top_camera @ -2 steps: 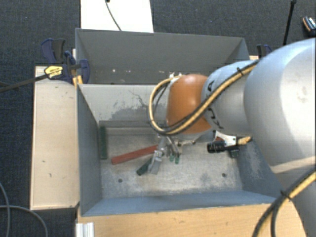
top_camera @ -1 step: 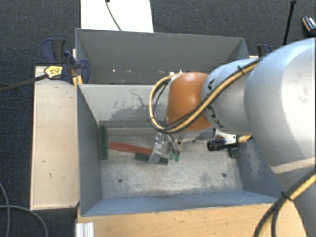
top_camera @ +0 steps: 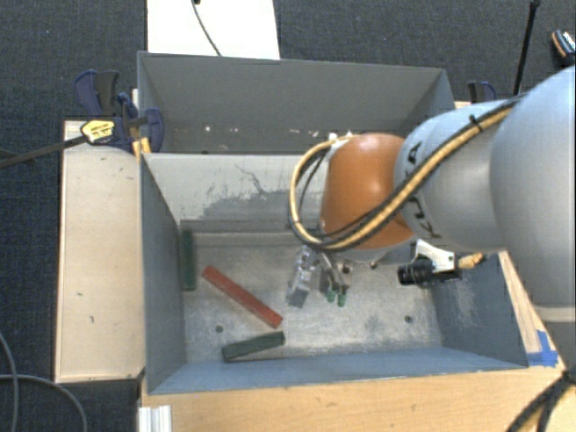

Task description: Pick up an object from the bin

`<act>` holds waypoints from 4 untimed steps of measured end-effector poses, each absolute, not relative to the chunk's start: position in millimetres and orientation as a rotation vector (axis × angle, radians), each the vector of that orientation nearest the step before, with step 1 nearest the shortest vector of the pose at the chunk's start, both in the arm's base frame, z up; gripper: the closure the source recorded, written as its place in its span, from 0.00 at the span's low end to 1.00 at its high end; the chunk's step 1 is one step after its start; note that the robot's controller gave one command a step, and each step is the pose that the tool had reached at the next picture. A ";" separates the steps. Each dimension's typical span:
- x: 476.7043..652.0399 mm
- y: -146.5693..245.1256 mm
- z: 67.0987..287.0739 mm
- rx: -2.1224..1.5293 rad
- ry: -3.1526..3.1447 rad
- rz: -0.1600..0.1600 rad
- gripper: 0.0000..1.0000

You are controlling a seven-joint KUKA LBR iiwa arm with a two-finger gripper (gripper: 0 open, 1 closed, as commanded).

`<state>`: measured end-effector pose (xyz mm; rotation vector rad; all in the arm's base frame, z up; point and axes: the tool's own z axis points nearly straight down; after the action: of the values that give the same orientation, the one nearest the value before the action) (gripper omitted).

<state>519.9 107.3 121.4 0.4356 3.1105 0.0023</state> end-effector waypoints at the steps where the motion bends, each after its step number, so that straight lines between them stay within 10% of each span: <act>1: 520.5 107.5 118.7 0.441 3.111 0.002 0.00; 2: 481.1 162.8 72.0 0.377 3.123 0.001 0.00; 3: 484.1 160.4 76.7 0.391 3.118 0.003 1.00; 4: 516.7 118.9 134.9 0.375 3.110 0.002 1.00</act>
Offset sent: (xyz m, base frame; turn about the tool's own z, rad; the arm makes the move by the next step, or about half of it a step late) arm 0.0000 0.0000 0.0000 0.0000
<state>516.7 118.9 134.9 0.3755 3.1097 0.0016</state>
